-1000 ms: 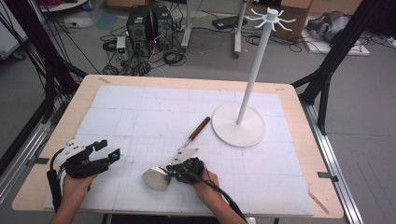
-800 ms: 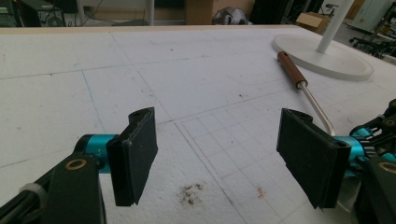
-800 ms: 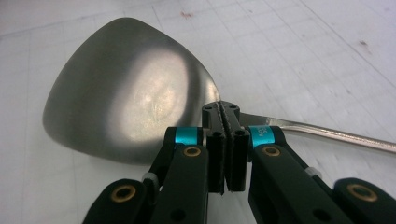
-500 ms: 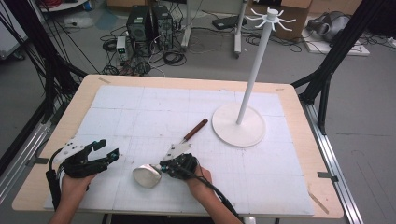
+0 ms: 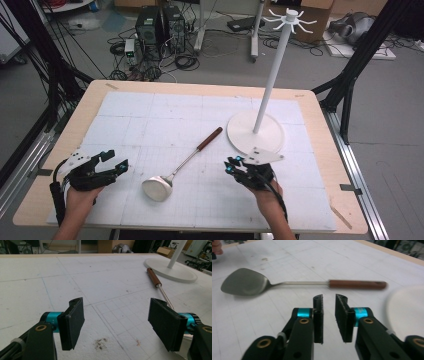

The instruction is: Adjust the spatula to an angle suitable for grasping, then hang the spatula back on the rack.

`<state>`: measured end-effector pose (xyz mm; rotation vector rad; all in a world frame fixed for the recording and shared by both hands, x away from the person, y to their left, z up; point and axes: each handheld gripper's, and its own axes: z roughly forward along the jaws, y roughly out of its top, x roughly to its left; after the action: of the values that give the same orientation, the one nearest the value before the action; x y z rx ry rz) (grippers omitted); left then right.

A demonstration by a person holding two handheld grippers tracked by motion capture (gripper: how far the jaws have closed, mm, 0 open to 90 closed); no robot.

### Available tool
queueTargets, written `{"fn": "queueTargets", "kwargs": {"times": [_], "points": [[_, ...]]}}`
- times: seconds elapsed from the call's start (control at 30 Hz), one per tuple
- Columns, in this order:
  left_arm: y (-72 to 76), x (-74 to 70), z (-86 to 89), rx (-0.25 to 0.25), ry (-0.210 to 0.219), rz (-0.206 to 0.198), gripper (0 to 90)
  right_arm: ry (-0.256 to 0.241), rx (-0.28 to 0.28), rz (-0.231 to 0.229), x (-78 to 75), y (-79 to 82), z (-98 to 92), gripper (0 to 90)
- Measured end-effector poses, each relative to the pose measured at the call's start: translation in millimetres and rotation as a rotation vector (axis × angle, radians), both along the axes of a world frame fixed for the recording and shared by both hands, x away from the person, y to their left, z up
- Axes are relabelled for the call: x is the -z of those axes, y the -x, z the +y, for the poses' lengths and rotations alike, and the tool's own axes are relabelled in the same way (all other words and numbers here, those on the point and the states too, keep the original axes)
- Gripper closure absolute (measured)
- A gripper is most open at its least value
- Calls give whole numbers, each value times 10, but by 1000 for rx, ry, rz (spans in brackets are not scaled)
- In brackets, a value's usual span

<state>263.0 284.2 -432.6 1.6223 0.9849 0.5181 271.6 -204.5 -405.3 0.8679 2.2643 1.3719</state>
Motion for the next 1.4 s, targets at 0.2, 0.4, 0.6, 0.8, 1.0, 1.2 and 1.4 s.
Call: {"fn": "queueTargets", "kwargs": {"times": [0.2, 0.4, 0.6, 0.8, 1.0, 1.2, 1.4], "points": [[9, -4, -5, 11, 3, -5, 293, -64, 163, 3, 73, 199, -552, 425], [21, -26, -8, 21, 23, -18, 291, -76, 327, -29, 83, 393, -985, 238], [29, -50, -41, 6, 20, -35, 260, -94, 444, -72, 27, 480, -1203, 181], [57, -106, -111, 10, 30, -50, 181, -53, 435, -78, 45, 453, -1151, 182], [15, -138, -282, 46, 9, -34, 182, -52, 423, -77, 47, 439, -1113, 182], [-63, -216, -426, 93, 1, 0, 209, -62, 422, -78, 34, 426, -1094, 181], [-209, -293, -624, 150, -43, 62, 270, -59, 415, -68, 47, 407, -1078, 182]]}}
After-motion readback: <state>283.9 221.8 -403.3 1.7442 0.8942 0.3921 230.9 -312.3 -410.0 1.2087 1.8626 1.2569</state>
